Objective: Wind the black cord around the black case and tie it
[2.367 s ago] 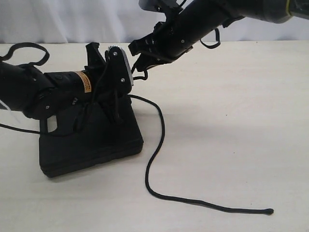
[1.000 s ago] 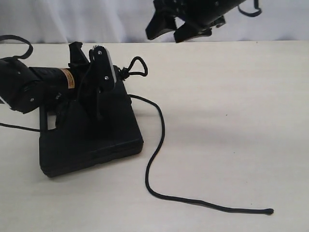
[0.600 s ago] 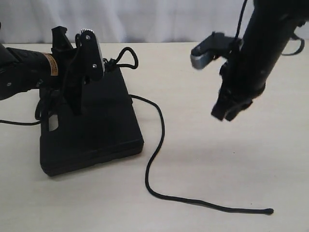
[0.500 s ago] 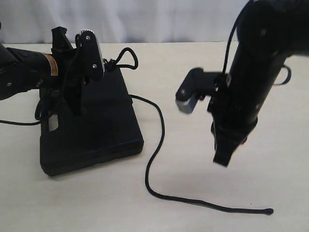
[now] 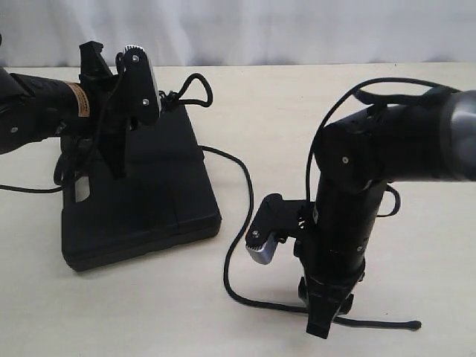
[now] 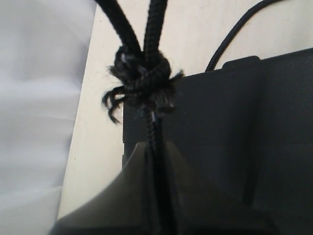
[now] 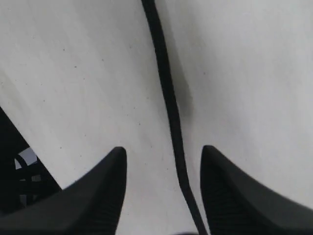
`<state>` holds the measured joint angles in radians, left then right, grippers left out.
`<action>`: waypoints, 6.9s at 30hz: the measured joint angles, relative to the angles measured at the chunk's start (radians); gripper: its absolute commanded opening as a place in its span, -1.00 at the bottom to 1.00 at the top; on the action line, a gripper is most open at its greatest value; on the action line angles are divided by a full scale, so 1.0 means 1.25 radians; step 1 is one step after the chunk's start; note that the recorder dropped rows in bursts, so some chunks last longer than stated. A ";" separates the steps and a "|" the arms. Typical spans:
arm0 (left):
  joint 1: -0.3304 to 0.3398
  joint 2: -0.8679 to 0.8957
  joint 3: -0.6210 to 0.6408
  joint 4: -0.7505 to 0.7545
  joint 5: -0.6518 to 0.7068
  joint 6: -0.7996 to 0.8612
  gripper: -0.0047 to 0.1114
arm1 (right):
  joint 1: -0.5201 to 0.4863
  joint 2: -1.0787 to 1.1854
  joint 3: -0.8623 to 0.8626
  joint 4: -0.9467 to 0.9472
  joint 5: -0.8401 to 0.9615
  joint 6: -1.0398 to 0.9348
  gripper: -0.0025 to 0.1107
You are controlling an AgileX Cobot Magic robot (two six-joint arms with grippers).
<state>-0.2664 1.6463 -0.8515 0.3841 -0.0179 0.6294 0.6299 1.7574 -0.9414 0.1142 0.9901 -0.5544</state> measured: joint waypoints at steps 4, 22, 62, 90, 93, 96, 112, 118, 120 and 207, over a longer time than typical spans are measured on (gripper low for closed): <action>0.000 0.000 0.000 0.000 0.000 0.000 -0.92 | 0.000 0.029 0.012 0.001 -0.043 -0.005 -0.11; 0.000 0.000 0.000 0.000 -0.007 0.000 -0.92 | 0.113 0.056 0.073 -0.234 -0.213 0.178 -0.50; 0.000 0.000 0.000 0.345 -0.058 0.003 -0.92 | -0.428 0.179 -0.222 1.287 -0.095 -0.326 -0.88; 0.000 0.000 0.000 0.409 -0.099 0.005 -0.92 | -0.465 0.232 -0.360 1.303 0.067 -0.131 -0.88; 0.000 0.000 0.000 0.369 -0.100 0.005 -0.92 | -0.465 0.232 -0.345 1.303 0.067 -0.105 -0.88; 0.000 0.000 0.000 0.351 -0.100 0.005 -0.92 | -0.465 0.232 -0.323 1.303 0.064 -0.082 -0.88; 0.000 0.000 0.000 0.339 -0.098 0.005 -0.92 | -0.465 0.232 -0.307 1.303 0.081 0.013 -0.88; 0.000 0.000 0.000 0.339 -0.098 0.005 -0.92 | -0.465 0.232 -0.307 1.303 0.073 0.032 -0.88; 0.000 0.000 0.000 0.337 -0.098 0.005 -0.92 | -0.465 0.232 -0.307 1.303 0.073 0.037 -0.88; 0.000 0.000 0.000 0.271 -0.131 0.003 -0.92 | -0.142 0.055 -0.118 0.860 -0.294 -0.246 -0.83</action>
<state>-0.2664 1.6463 -0.8515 0.7226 -0.1818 0.6334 0.4523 1.8266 -1.0891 1.1898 0.6221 -0.8614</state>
